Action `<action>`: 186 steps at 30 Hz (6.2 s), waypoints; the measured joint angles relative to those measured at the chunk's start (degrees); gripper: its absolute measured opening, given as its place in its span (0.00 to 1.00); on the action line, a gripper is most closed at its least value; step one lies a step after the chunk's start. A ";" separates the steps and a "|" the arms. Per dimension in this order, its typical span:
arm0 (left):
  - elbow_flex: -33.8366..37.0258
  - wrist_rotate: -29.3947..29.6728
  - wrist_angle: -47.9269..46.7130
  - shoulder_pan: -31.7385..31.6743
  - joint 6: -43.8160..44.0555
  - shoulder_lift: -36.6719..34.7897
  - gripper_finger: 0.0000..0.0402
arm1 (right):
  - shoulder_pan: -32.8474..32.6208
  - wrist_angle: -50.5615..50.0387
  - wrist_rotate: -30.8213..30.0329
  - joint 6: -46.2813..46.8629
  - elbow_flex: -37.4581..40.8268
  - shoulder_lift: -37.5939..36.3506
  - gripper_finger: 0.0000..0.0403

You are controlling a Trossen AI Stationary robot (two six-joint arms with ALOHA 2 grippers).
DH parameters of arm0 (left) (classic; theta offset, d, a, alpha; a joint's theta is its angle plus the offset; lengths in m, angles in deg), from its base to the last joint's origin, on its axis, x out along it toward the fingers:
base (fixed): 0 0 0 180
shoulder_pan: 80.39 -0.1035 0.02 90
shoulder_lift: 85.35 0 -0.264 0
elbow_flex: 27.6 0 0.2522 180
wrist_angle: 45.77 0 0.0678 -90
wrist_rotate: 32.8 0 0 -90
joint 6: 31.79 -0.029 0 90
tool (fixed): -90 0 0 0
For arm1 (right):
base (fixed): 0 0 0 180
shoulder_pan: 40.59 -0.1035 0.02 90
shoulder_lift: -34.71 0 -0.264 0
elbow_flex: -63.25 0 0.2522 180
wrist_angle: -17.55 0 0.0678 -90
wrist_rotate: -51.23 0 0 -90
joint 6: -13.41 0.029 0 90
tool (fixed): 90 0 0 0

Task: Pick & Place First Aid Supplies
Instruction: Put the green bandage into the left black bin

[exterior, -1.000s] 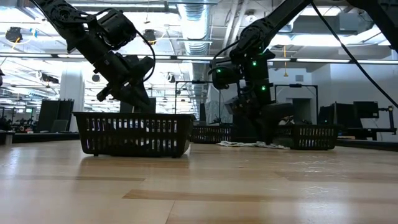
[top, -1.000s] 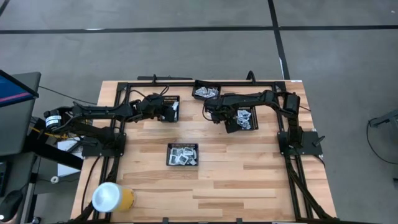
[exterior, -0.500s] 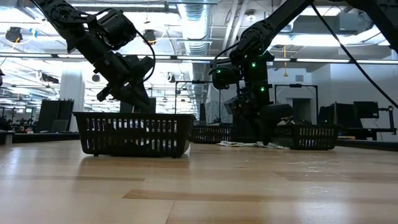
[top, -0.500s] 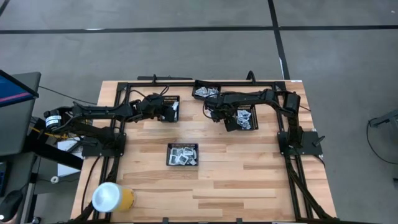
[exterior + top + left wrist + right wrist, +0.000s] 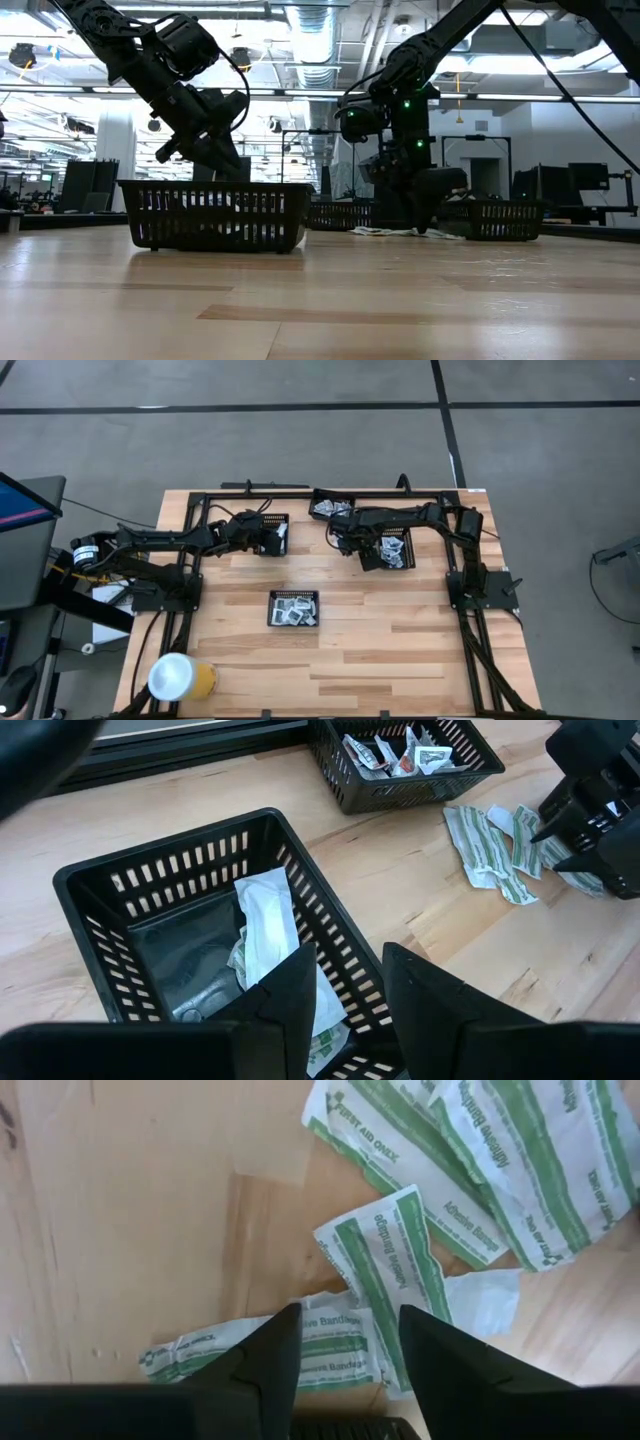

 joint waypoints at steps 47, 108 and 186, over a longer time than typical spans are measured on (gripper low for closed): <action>-0.02 -0.17 0.00 0.07 0.00 0.00 0.29 | -2.86 -6.63 -1.42 2.19 -10.01 0.04 0.00; -0.01 -13.68 2.82 1.99 0.24 -0.02 0.29 | -7.71 14.04 4.48 0.60 -2.53 0.00 0.42; -0.01 -13.70 3.63 1.99 0.63 -0.02 0.29 | -5.04 -1.95 6.58 -5.55 -12.84 4.68 0.54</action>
